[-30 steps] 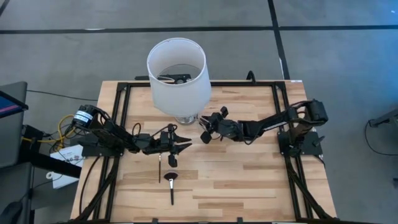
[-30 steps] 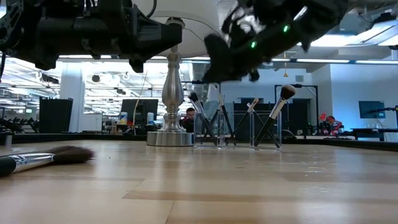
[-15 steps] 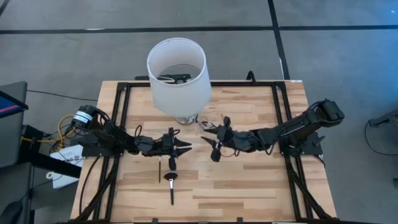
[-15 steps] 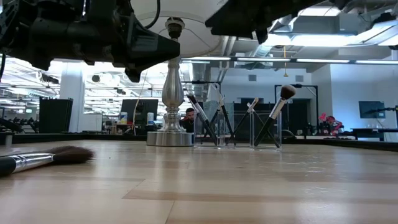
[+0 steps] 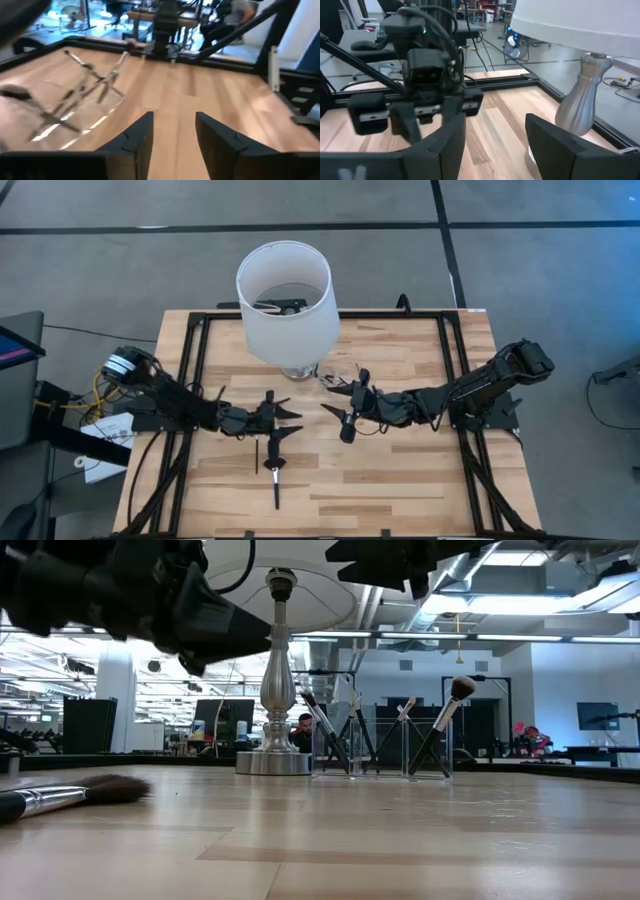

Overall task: Put items in baskets/containers
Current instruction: Put the black eyeshadow brush into the transparent organizer

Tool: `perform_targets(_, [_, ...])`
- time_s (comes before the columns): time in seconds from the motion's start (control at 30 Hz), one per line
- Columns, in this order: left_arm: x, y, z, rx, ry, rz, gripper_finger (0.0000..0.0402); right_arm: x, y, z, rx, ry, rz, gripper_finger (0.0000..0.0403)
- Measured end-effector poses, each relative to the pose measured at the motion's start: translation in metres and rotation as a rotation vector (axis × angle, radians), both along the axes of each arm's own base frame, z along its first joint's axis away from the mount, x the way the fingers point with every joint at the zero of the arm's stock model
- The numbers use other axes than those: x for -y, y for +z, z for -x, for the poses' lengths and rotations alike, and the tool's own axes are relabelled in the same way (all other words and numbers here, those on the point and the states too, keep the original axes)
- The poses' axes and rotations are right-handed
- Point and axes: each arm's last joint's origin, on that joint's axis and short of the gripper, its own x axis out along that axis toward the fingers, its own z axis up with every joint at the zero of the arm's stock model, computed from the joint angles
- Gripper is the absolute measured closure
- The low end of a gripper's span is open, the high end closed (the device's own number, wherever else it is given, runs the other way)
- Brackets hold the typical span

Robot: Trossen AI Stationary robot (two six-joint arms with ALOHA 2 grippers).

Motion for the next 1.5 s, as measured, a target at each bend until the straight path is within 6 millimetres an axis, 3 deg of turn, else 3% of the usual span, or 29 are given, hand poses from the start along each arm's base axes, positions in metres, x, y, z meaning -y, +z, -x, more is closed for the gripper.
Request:
perform_targets(0.23, [-0.008, 0.044, 0.014, -0.207, 0.152, -0.024, 0.0257, 0.000, 0.002, 0.000, 0.020, 0.000, -0.006, 0.0209])
perform_targets(0.37, [-0.009, 0.056, 0.024, -0.326, 0.226, 0.032, 0.0266, 0.002, 0.002, -0.001, 0.020, -0.006, -0.005, 0.0211])
perform_targets(0.67, [0.000, 0.014, 0.047, -0.707, 0.331, 0.290, 0.0268, 0.015, 0.002, -0.004, 0.019, -0.044, -0.003, 0.0211])
perform_targets(1.0, [0.013, -0.012, 0.048, -0.936, 0.319, 0.484, 0.0268, 0.033, 0.002, -0.008, 0.020, -0.027, -0.017, 0.0214])
perform_targets(1.27, [0.010, -0.015, 0.055, -0.991, 0.372, 0.479, 0.0292, 0.040, 0.002, -0.010, 0.020, 0.019, -0.032, 0.0222])
perform_targets(1.5, [0.006, -0.021, 0.055, -0.907, 0.406, 0.479, 0.0295, 0.039, 0.002, -0.010, 0.020, 0.020, -0.032, 0.0225])
